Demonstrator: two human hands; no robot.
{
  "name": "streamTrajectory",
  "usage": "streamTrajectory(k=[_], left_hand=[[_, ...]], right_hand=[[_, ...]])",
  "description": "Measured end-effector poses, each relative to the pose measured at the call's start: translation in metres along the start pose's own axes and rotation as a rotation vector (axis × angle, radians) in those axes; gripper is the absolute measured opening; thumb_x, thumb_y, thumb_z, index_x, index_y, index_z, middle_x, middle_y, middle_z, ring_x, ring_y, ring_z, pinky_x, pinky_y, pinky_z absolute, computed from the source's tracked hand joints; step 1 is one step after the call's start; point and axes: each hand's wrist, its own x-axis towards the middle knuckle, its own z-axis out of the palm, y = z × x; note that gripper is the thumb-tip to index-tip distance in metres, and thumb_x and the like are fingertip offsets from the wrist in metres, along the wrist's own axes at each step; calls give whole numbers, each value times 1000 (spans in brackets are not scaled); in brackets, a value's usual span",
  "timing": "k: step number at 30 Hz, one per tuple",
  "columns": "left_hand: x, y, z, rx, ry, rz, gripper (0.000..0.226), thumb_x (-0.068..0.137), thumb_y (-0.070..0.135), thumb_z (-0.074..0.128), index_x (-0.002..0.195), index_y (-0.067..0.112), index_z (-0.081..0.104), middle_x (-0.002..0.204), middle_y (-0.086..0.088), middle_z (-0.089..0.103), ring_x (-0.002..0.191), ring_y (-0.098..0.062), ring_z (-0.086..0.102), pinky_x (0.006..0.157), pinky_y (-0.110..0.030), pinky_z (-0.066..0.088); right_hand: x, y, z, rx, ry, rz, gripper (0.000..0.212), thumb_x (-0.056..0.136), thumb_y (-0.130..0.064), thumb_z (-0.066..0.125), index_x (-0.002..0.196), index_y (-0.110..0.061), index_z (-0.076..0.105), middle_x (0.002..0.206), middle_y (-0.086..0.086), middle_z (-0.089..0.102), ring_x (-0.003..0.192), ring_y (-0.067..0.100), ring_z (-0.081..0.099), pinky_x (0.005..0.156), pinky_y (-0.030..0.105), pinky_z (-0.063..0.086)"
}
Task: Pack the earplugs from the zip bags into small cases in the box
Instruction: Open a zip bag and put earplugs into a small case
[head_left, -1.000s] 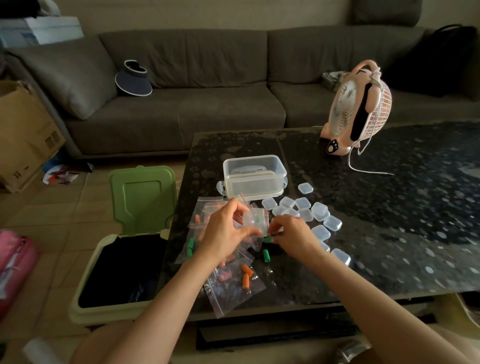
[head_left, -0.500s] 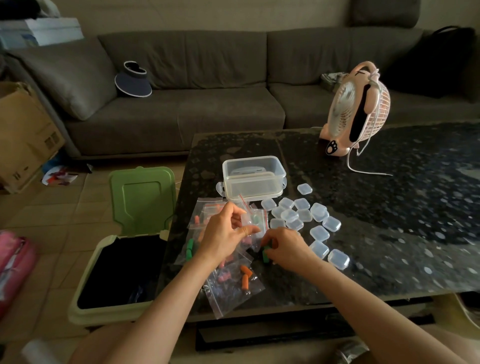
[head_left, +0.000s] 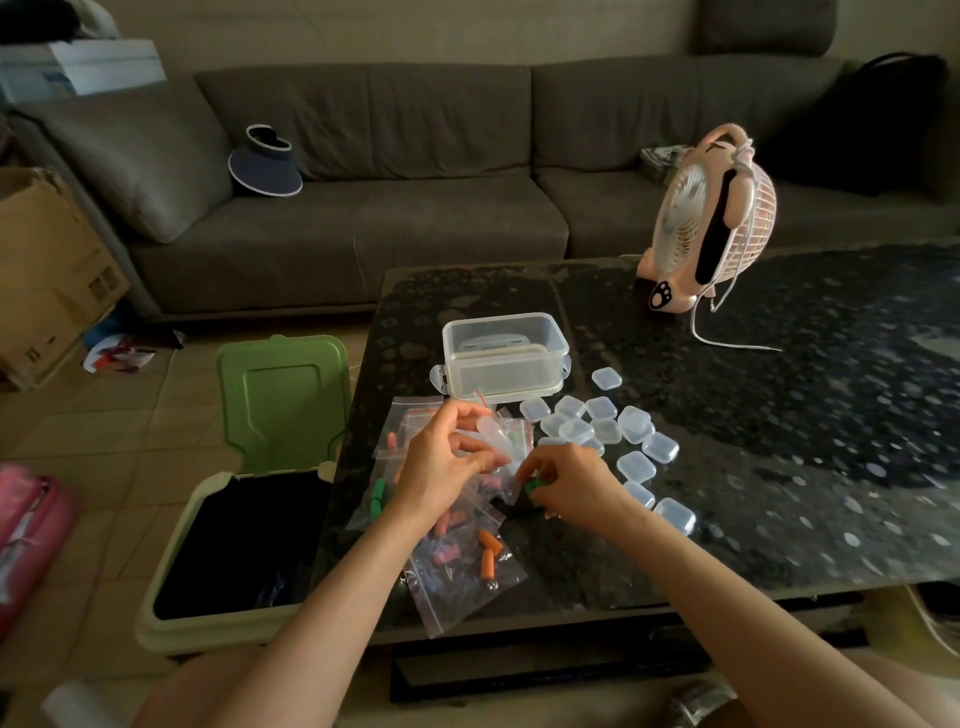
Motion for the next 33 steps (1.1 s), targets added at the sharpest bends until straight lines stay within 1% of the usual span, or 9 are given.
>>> streamTrajectory(k=[4,12,14,18,21,25,28,30,33], left_hand=[[-2,3,1,-23,-37,-26,23,84,7,66,104,11,55,109,-5,66,91,-16,67,46,-6,43],[-2,1,9,12,-46,-73,44,73,37,77,100,13,53,104,3,60,80,-20,69,35,-6,33],[-1,0,10,52,-38,-45,38,73,34,76,98,13,55,104,6,58,84,-20,66,38,-6,36],[1,-4,4,242,-64,79,41,68,30,80,102,17,61,100,9,60,93,-10,59,66,-6,43],[0,-4,2,373,-62,96,45,66,34,81,103,17,63,104,9,60,100,-8,55,80,-17,42],[-2,0,1,440,-16,120,39,70,26,80,102,11,63,110,4,59,96,-5,49,70,12,12],[-5,4,0,425,-25,100,38,73,28,79,101,14,59,107,3,63,84,-7,55,66,8,15],[-6,6,0,407,-25,79,40,74,31,78,101,15,55,105,6,64,73,-7,57,66,-1,18],[-7,9,1,375,-15,59,46,71,33,79,104,15,51,106,7,64,83,-9,60,60,6,21]], right_hand=[[0,-3,-9,48,16,-78,25,82,1,64,102,-13,70,72,-7,54,62,8,55,63,18,50],[1,-4,1,-10,118,-204,22,80,-1,65,97,-13,69,90,4,61,79,17,53,72,32,48],[0,-4,1,-23,125,-214,21,81,-2,64,98,-13,69,93,3,60,80,16,53,70,26,47],[-1,-6,-1,-32,113,-210,19,83,-4,64,99,-13,69,99,3,61,82,12,52,70,17,43],[-1,-6,-2,-24,116,-195,24,83,-2,62,102,-15,70,102,3,60,83,11,51,68,11,39],[0,-7,-3,-10,141,-175,29,85,1,58,105,-16,71,98,2,57,84,12,51,70,14,41],[1,-9,-7,97,210,-130,20,84,-1,63,97,-13,71,91,2,61,78,16,61,73,27,54],[1,-11,-12,272,238,-85,14,83,-4,68,94,-12,70,83,-4,65,68,10,66,68,24,58],[-1,-16,-17,528,220,-53,11,83,-6,69,91,-13,67,79,-6,68,61,8,67,60,21,57]])
